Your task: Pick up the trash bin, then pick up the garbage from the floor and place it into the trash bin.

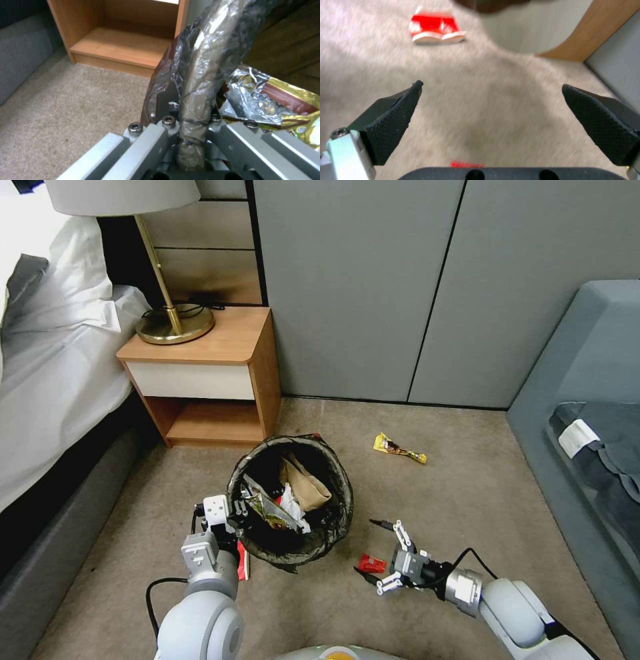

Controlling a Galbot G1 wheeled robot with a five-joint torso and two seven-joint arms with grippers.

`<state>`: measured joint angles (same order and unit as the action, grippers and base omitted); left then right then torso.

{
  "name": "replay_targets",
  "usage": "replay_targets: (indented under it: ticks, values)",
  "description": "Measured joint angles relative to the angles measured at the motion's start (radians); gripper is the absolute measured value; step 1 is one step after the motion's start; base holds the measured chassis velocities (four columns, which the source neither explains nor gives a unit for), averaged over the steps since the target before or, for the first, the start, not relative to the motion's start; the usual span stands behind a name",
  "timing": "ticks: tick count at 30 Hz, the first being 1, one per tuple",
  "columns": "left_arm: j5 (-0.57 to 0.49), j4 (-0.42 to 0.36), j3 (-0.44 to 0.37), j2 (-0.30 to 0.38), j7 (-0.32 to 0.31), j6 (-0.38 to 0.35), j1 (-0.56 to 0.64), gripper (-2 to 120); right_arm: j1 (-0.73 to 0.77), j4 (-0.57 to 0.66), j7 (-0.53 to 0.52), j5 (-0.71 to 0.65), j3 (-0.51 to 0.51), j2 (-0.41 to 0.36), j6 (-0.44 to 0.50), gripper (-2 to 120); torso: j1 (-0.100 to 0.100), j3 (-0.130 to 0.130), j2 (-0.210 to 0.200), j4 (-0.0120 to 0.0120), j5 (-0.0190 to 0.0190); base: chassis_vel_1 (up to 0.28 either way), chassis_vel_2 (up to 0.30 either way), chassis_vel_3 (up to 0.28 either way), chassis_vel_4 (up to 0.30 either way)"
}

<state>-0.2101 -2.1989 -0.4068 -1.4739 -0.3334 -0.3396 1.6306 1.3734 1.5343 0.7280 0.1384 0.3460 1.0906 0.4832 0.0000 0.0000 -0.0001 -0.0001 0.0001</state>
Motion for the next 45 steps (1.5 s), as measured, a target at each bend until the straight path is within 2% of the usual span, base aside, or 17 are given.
replay_targets:
  ticks: [3, 12, 30, 45]
  values:
    - [0.003, -0.006, 0.0, 0.001, 0.0, 0.0, 0.006, 0, -0.025, -0.07, 0.011, 0.026, 0.009, 0.013, 0.023, 100, 0.0, 0.0, 0.0, 0.0, -0.0001, 0.0, 0.0, 0.0, 0.0]
    - [0.011, -0.016, 0.001, -0.001, 0.0, 0.0, 0.015, 0, -0.092, -0.174, 0.017, 0.029, 0.003, 0.027, 0.02, 100, 0.0, 0.0, 0.0, 0.0001, -0.0001, 0.0, 0.0, 0.0, 0.0]
    - [0.017, -0.016, 0.006, -0.007, 0.0, -0.001, 0.014, 0, -0.192, -0.278, 0.037, 0.038, -0.037, 0.066, -0.033, 100, 0.0, 0.0, 0.0, 0.0001, -0.0002, 0.0, 0.0, 0.0, 0.0]
    - [0.02, -0.015, 0.009, -0.013, 0.001, -0.002, 0.013, 0, -0.208, -0.365, 0.039, 0.083, -0.043, 0.113, -0.032, 100, 0.0, 0.0, 0.0, 0.0001, -0.0001, 0.0, 0.0, 0.0, 0.0]
